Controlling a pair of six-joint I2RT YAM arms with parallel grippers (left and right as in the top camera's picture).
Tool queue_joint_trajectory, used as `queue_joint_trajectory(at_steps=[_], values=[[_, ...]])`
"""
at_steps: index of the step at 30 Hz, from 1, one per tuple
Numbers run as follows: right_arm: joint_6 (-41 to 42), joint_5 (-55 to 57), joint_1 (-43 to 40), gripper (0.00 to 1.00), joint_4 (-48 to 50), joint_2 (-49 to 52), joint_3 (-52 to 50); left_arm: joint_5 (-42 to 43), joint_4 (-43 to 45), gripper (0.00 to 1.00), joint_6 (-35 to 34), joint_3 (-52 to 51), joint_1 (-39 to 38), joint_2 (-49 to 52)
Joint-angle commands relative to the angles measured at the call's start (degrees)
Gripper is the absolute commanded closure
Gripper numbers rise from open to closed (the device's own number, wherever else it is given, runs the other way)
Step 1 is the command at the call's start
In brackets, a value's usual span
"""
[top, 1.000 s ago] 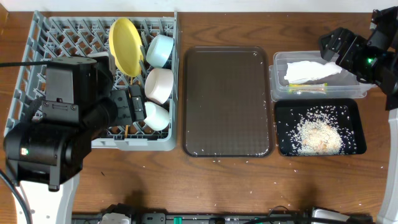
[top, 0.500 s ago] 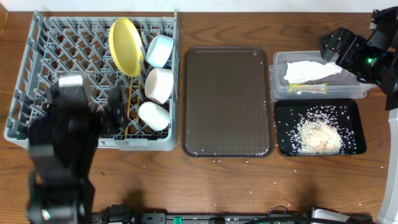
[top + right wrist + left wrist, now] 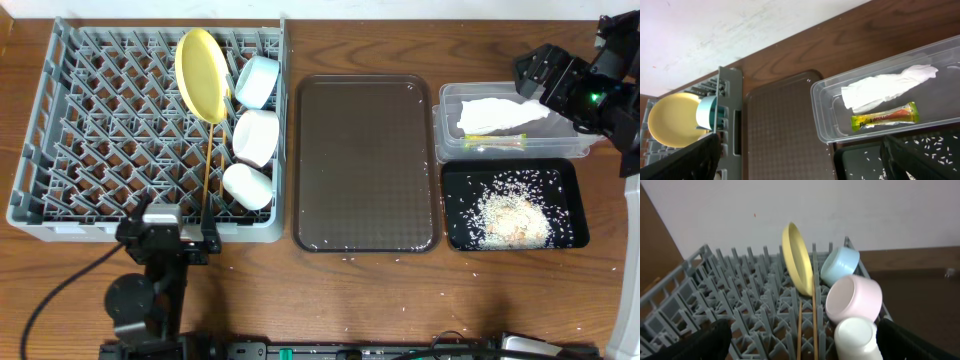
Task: Sort waste into correct bins and load items into the dishwasher
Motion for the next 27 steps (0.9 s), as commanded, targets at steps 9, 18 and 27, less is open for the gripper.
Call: queue_joint_trajectory(at_steps=[9,18,27], values=[[0.1,-0.2,-0.5,0.01,-0.1,0.1,0.6,-0.6,5.7,0.07,1.6,-13.3,-0.2,-9.8],[0.1,-0.2,-0.5,0.01,-0.1,0.1,0.6,-4.1,6.7,0.07,5.0,-17.1,-2.1,-9.8],[0.1,-0.2,-0.5,0.01,-0.1,0.1,0.6,-4.1,7.1,0.07,5.0,-17.3,-2.1,-9.6]])
